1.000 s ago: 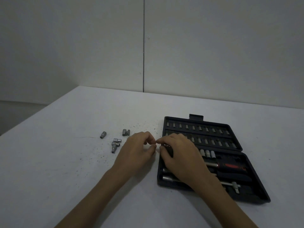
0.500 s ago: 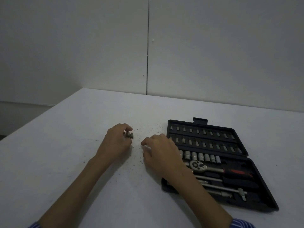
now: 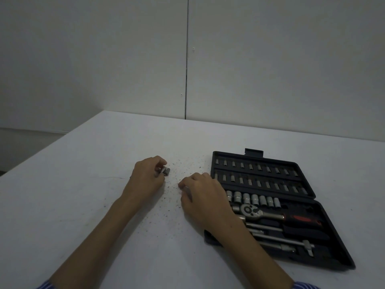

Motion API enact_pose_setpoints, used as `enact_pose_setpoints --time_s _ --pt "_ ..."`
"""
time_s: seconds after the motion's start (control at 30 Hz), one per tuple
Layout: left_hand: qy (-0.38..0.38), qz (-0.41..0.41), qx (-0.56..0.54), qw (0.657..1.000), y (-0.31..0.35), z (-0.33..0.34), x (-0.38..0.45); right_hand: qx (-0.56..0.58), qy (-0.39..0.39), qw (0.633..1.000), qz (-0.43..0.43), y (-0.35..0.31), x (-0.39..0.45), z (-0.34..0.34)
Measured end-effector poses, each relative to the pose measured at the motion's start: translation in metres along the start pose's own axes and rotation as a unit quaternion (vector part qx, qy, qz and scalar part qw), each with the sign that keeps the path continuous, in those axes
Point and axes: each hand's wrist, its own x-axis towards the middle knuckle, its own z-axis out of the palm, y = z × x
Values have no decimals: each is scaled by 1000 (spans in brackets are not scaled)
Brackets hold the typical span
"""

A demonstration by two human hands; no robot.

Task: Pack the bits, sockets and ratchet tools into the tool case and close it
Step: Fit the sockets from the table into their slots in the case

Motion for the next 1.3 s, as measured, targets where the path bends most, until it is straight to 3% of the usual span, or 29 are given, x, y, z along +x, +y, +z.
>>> enact_pose_setpoints --time_s 0.37,0.53,0.8,1.1,1.3 --pt "34 29 -18 999 1 -3 -2 7 -12 1000 3 2 1 -4" --pt "44 47 -82 995 18 -8 -7 116 -5 993 31 6 2 -15" --pt "-40 69 -205 976 66 1 -16 285 62 956 29 29 -13 -47" --pt "-139 66 -327 933 110 44 -29 284 131 949 42 71 -58 -73" --pt "-134 96 -322 932 121 59 -34 296 146 941 73 85 -66 -74"
